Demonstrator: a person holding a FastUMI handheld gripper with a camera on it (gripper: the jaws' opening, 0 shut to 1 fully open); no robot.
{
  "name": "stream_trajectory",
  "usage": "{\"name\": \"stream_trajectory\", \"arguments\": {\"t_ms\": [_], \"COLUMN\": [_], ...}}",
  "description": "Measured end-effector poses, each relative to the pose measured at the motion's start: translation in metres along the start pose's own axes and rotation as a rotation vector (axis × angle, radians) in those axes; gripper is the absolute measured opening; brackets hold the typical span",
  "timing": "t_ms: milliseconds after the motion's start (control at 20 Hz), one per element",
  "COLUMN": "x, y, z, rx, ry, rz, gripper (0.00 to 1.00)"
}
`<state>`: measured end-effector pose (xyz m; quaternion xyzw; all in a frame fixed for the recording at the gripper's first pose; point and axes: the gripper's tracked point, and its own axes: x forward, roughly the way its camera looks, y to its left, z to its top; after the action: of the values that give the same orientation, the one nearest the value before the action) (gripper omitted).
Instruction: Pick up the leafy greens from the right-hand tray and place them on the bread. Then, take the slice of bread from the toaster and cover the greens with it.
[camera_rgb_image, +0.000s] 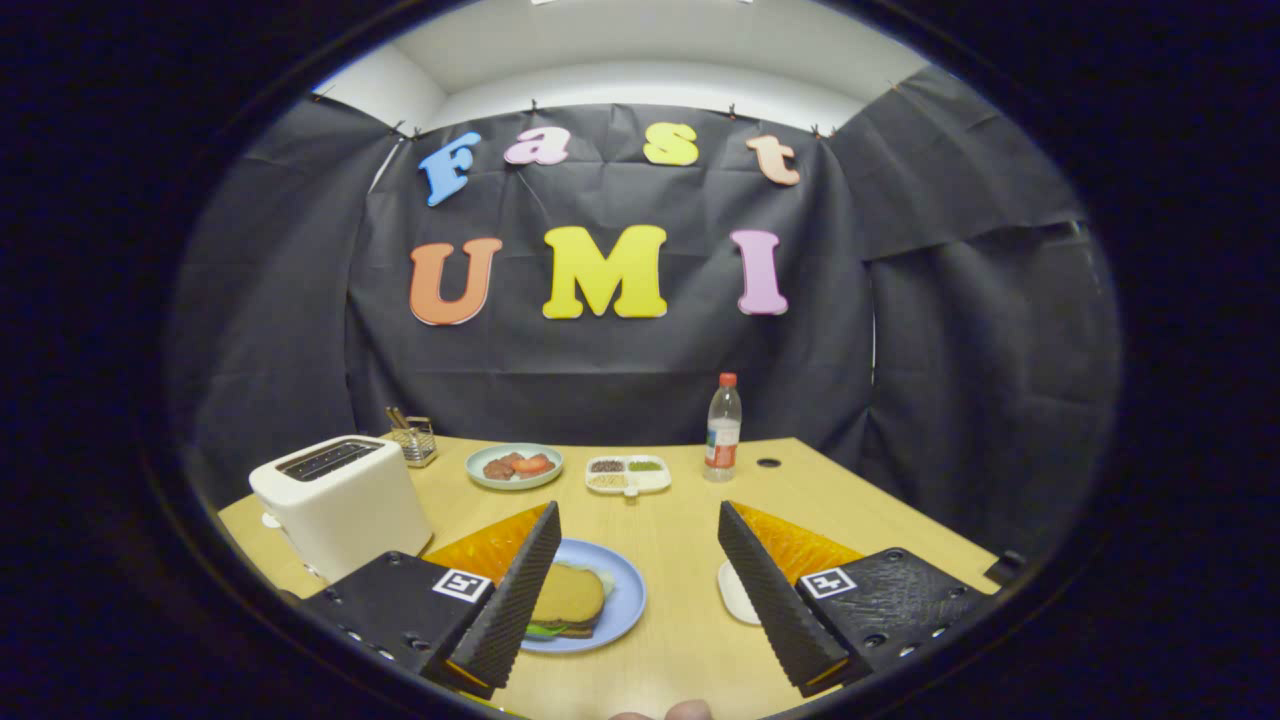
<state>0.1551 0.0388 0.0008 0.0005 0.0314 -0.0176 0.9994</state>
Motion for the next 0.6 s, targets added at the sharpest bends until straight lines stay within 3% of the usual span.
{"name": "stream_trajectory", "arguments": {"t_ms": [150, 600], "x": [-0.019, -0.073], "y": [0.005, 0.024], "z": [0.031, 0.079], "rx": [-0.060, -0.009], "ry": [-0.081, -0.157], "rz": [0.015, 0.053], "gripper": [0.96, 0.95]}}
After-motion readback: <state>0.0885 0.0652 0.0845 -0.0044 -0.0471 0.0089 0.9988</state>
